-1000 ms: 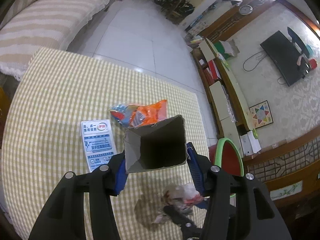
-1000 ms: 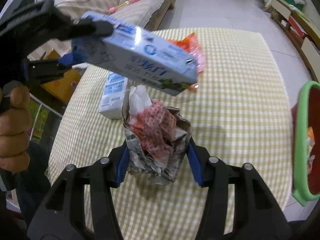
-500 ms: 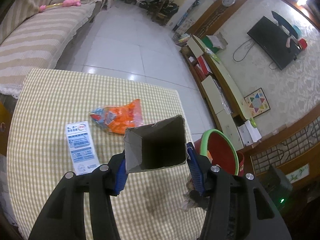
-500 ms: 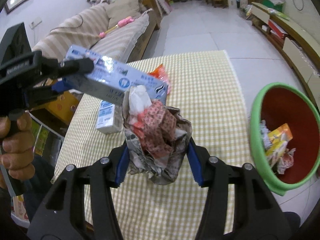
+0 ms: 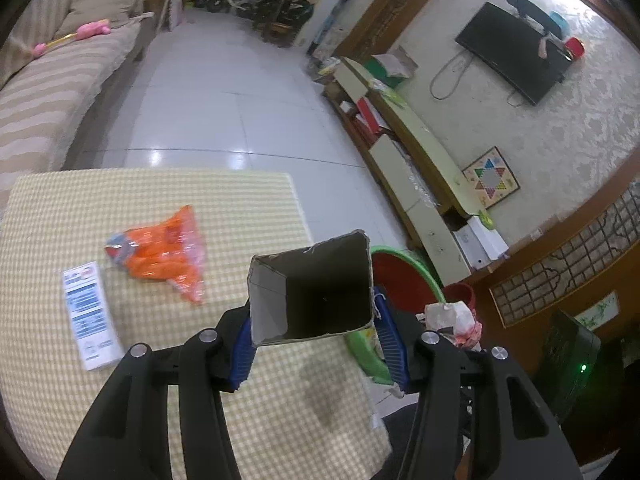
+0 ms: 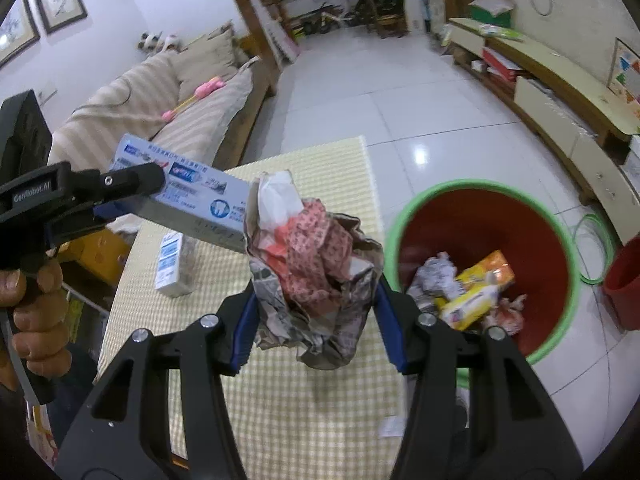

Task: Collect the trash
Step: 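Carry the toothpaste box and newspaper over the bin and open both tools, then move both tools back over the table toward the remaining trash, then grasp the white milk carton with the left tool while the right tool grasps the orange bag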

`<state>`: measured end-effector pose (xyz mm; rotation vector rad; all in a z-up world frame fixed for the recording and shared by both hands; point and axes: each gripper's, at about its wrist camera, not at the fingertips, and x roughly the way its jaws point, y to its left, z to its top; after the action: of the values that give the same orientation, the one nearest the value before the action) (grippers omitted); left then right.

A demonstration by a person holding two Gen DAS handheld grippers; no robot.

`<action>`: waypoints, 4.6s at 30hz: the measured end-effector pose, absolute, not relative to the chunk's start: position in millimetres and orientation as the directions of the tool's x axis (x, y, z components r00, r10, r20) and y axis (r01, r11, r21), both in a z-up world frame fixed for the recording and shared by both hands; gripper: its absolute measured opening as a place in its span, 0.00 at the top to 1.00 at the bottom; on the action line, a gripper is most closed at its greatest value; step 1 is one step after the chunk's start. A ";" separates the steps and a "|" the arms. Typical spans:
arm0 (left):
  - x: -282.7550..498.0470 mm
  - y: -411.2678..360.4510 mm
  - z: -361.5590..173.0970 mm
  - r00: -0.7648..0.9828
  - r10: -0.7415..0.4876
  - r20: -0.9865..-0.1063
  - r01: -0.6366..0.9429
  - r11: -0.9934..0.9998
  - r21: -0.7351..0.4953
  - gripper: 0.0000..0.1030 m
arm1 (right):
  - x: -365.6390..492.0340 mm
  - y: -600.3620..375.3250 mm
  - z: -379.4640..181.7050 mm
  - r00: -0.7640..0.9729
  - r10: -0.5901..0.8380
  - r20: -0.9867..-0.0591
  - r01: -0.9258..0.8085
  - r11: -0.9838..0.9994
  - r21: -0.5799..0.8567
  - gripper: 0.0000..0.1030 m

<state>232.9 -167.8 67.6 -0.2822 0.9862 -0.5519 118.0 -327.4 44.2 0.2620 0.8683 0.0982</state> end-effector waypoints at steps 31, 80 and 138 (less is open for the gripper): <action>250.1 -338.1 70.5 0.370 -0.551 -0.748 0.505 0.795 -0.336 0.52 | 108.5 -472.8 18.7 0.657 0.050 -0.752 0.273 0.914 0.300 0.51; 249.5 -207.9 62.9 0.451 -0.460 -0.765 0.311 0.884 -0.348 0.08 | 132.5 -408.0 28.4 0.654 0.021 -0.756 0.261 0.932 0.252 0.05; 293.9 -16.8 -97.8 0.298 -0.167 -0.940 -0.093 0.975 -0.203 0.43 | 264.2 -179.3 -33.0 0.486 0.193 -0.852 -0.117 0.981 0.155 0.05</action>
<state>293.9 -16.8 -97.8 -0.2356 1.2705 -0.0503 264.2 -179.3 -33.0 0.0793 1.0467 0.1886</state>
